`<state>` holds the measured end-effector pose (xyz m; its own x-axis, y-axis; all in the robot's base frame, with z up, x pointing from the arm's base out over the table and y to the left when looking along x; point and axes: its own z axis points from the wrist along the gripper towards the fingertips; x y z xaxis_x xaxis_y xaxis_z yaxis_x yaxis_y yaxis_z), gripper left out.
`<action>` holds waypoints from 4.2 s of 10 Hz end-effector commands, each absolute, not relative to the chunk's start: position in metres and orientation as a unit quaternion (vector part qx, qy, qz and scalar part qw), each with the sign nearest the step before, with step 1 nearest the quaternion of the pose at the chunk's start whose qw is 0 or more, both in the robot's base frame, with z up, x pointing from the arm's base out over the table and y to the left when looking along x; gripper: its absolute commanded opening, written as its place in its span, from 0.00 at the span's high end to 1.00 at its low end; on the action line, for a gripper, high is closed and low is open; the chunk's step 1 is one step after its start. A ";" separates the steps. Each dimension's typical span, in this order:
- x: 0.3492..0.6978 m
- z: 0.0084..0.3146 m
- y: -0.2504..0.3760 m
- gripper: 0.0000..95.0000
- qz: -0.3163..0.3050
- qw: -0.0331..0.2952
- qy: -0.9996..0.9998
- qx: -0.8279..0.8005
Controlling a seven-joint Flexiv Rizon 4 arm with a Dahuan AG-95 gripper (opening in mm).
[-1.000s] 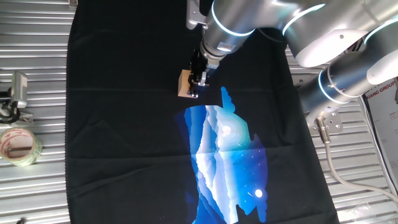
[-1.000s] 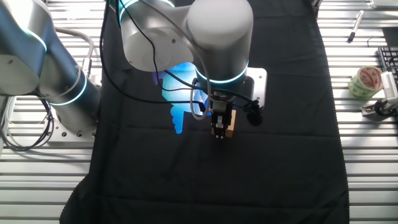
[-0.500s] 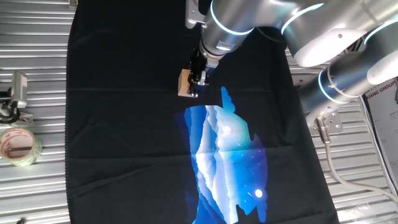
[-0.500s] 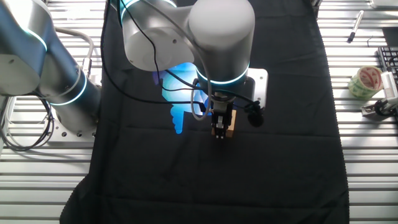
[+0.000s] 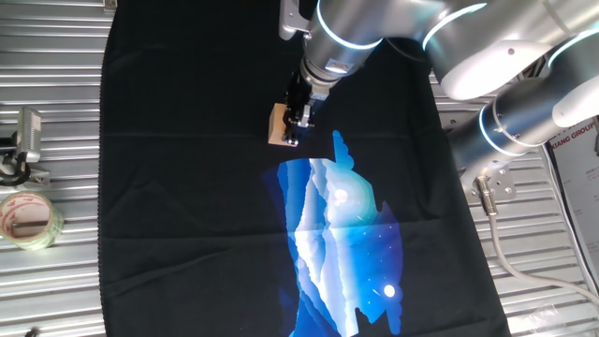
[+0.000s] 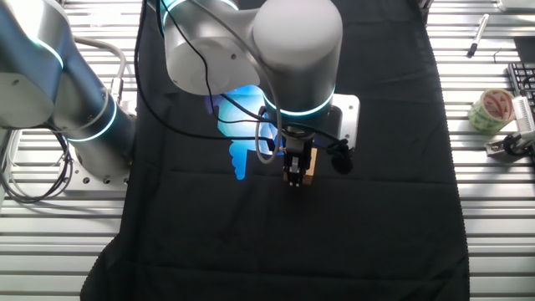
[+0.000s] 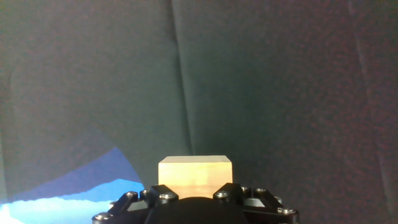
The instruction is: Pick up the small block on the left and move it to the right
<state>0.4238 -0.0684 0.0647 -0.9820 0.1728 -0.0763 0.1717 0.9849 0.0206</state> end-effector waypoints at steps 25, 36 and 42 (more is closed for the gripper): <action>0.424 0.064 -0.069 1.00 0.039 0.040 0.996 -0.076; 0.424 0.064 -0.069 1.00 0.031 0.044 0.997 -0.053; 0.426 0.060 -0.066 1.00 0.044 0.048 0.998 0.016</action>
